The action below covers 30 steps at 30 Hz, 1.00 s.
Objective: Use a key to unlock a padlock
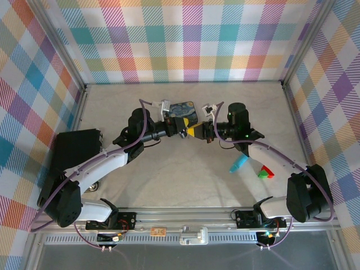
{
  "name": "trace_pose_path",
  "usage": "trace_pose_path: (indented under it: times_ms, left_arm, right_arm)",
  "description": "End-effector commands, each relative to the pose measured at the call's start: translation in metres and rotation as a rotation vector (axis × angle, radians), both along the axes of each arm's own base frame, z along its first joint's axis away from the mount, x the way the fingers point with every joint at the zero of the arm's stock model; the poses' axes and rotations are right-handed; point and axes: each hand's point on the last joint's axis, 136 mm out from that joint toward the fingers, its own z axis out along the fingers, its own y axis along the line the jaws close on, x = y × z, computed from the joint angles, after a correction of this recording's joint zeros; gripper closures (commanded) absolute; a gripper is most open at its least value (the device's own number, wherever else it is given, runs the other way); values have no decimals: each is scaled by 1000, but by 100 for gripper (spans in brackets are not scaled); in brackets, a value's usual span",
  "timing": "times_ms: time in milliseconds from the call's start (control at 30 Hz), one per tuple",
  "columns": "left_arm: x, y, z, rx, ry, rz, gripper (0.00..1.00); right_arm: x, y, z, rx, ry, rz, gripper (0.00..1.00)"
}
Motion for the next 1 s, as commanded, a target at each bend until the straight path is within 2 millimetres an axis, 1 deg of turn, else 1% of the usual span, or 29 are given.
trace_pose_path:
  times_ms: [0,67,100,167,200,367,433,467,567,667,800,967]
  left_arm:
    - [-6,-2,19,-39,-64,-26,100]
    - [-4,-1,17,-41,-59,-13,100]
    - [-2,0,17,-43,-57,1,100]
    - [1,4,18,-57,-63,33,100]
    - [1,6,18,-61,-64,45,100]
    - [4,9,22,-104,-77,76,100]
    - [4,9,21,-109,-71,76,100]
    - [5,9,20,-109,-66,78,100]
    - [4,9,20,-113,-65,83,100]
    - [4,10,18,-112,-64,95,100]
    - [4,10,18,-118,-64,99,100]
    - [5,8,19,-131,-61,102,100]
  right_arm:
    - [6,1,6,14,-13,-11,100]
    - [8,0,7,14,-12,-28,99]
    - [8,-1,7,14,-9,-38,93]
    - [10,-4,6,23,1,-72,74]
    - [11,-5,6,29,3,-89,71]
    - [16,-6,3,101,37,-135,63]
    - [17,-5,2,136,58,-135,62]
    - [17,-4,6,163,48,-127,61]
    - [16,-2,10,201,60,-107,62]
    - [16,0,12,219,66,-95,61]
    - [15,1,11,215,65,-93,62]
    - [13,5,9,215,71,-79,71]
